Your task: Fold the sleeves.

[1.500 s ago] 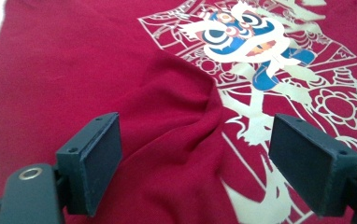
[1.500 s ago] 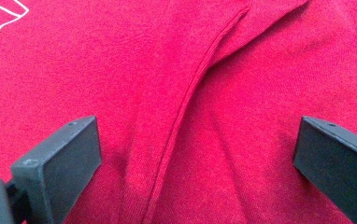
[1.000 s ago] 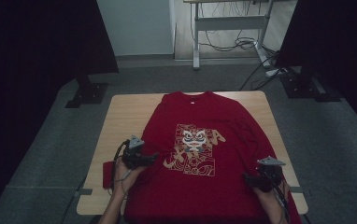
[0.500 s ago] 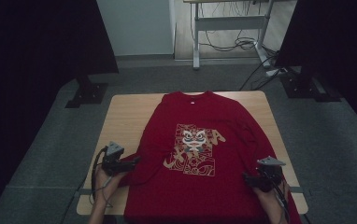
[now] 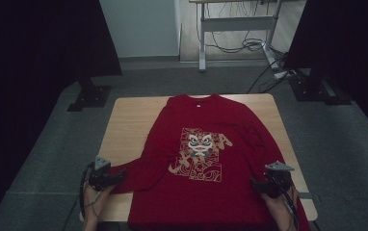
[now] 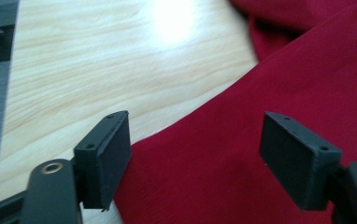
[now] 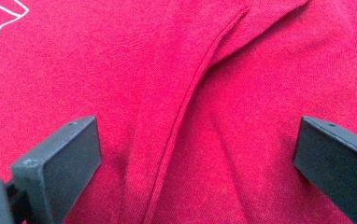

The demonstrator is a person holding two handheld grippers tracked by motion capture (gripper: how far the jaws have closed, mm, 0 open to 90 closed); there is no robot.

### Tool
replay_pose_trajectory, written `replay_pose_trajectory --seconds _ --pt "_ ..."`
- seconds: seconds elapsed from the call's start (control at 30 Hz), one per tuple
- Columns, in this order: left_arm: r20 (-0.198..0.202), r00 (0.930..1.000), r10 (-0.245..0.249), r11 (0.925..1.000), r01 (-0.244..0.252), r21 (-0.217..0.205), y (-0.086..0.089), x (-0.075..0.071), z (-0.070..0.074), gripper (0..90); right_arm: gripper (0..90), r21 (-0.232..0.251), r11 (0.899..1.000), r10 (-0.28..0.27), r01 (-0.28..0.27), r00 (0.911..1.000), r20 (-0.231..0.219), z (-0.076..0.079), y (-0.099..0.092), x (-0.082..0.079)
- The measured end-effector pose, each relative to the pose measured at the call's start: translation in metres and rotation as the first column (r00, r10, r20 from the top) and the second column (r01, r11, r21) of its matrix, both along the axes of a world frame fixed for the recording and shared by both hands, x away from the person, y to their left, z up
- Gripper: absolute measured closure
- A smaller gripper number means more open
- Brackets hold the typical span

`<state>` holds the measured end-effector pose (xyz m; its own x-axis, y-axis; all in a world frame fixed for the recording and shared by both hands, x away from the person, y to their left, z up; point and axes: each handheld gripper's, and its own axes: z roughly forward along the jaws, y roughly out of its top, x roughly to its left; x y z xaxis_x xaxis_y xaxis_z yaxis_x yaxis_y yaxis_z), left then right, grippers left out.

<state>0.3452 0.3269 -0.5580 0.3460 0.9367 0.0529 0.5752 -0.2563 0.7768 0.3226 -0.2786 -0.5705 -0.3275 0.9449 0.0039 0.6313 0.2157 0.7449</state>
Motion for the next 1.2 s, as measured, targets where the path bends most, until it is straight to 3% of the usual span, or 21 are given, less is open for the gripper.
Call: replay_pose_trajectory --seconds 0.1,0.13,0.2,0.23,0.3,0.37,0.43,0.47,0.53,0.57,0.73,0.77,0.8,0.87,0.93,0.97,1.0,1.1,1.13,1.2 --pt "0.014 0.9998 -0.016 0.9997 0.016 -0.015 -0.002 -0.004 -0.001 35.2 0.9 0.000 1.000 0.000 0.000 1.0000 0.000 0.000 0.000 0.000" --pt "0.014 0.9998 -0.016 0.9997 0.016 -0.015 -0.002 -0.004 -0.001 48.7 0.9 0.000 1.000 0.000 0.000 1.0000 0.000 0.000 0.000 0.000" --pt "0.012 0.9991 -0.041 0.9991 0.041 -0.013 -0.008 -0.007 0.001 48.7 0.8 0.000 1.000 0.000 0.000 1.0000 0.000 0.000 0.000 0.000" --pt "0.008 0.9988 -0.049 0.9988 0.049 -0.006 -0.010 -0.007 0.001 73.6 0.8 -0.001 1.000 0.001 -0.001 1.0000 0.001 0.000 0.000 0.000" --pt "0.006 0.9986 -0.052 0.9986 0.052 -0.001 -0.012 -0.007 0.002 82.2 0.8 -0.001 1.000 0.002 -0.002 1.0000 0.001 0.000 0.000 -0.001" --pt "0.006 0.9986 -0.052 0.9986 0.052 -0.001 -0.012 -0.007 0.002 82.2 0.8 -0.001 1.000 0.002 -0.002 1.0000 0.001 0.000 0.000 -0.001" --pt "0.008 0.9980 -0.063 0.9978 0.064 -0.018 -0.012 -0.006 0.001 85.2 0.8 -0.001 1.000 0.002 -0.002 1.0000 0.001 0.000 0.000 -0.001" --pt "0.003 0.9978 -0.066 0.9960 0.066 -0.061 -0.008 -0.005 0.001 85.2 0.8 -0.001 1.000 0.003 -0.003 1.0000 0.001 0.000 0.000 -0.001" --pt "0.003 0.9978 -0.066 0.9960 0.066 -0.061 -0.008 -0.005 0.001 85.8 0.8 -0.001 1.000 0.003 -0.003 1.0000 0.001 0.000 0.000 -0.001" --pt "0.007 0.9966 -0.082 0.9910 0.083 -0.105 -0.006 -0.006 0.004 85.8 0.8 -0.001 1.000 0.003 -0.003 1.0000 0.001 0.000 0.000 -0.001" --pt "0.049 0.9922 -0.114 0.9813 0.121 -0.150 -0.010 -0.012 0.015 86.1 0.8 -0.001 1.000 0.003 -0.003 1.0000 0.001 0.000 0.000 -0.001" --pt "0.083 0.9849 -0.152 0.9716 0.164 -0.170 -0.016 -0.018 0.024 86.1 0.8 -0.001 1.000 0.003 -0.003 1.0000 0.001 0.000 0.000 -0.001" --pt "0.083 0.9849 -0.152 0.9716 0.164 -0.170 -0.016 -0.018 0.024 86.0 0.8 -0.001 1.000 0.003 -0.003 1.0000 0.001 0.000 0.000 -0.001" --pt "0.111 0.9742 -0.196 0.9608 0.214 -0.177 -0.023 -0.025 0.031 86.0 0.8 -0.001 1.000 0.004 -0.004 1.0000 0.001 0.000 0.000 -0.001" --pt "0.111 0.9742 -0.196 0.9608 0.214 -0.177 -0.023 -0.025 0.031 86.0 0.8 -0.001 1.000 0.004 -0.004 1.0000 0.001 0.000 0.000 -0.001" --pt "0.146 0.9533 -0.264 0.9421 0.288 -0.172 -0.036 -0.037 0.039 86.0 0.8 -0.001 1.000 0.004 -0.004 1.0000 0.001 0.000 0.000 -0.001" --pt "0.157 0.9432 -0.293 0.9321 0.318 -0.173 -0.040 -0.042 0.042 86.0 0.8 -0.001 1.000 0.004 -0.004 1.0000 0.001 0.000 0.000 -0.001" --pt "0.157 0.9432 -0.293 0.9321 0.318 -0.173 -0.040 -0.042 0.042 86.0 0.8 -0.001 1.000 0.005 -0.005 1.0000 0.001 0.000 0.000 -0.001" --pt "0.197 0.9064 -0.374 0.8921 0.409 -0.191 -0.055 -0.060 0.053 86.0 0.8 -0.001 1.000 0.005 -0.005 1.0000 0.001 0.000 0.000 -0.001" --pt "0.197 0.9064 -0.374 0.8921 0.409 -0.191 -0.055 -0.060 0.053 85.9 0.8 -0.001 1.000 0.005 -0.005 1.0000 0.001 0.000 0.000 -0.001"
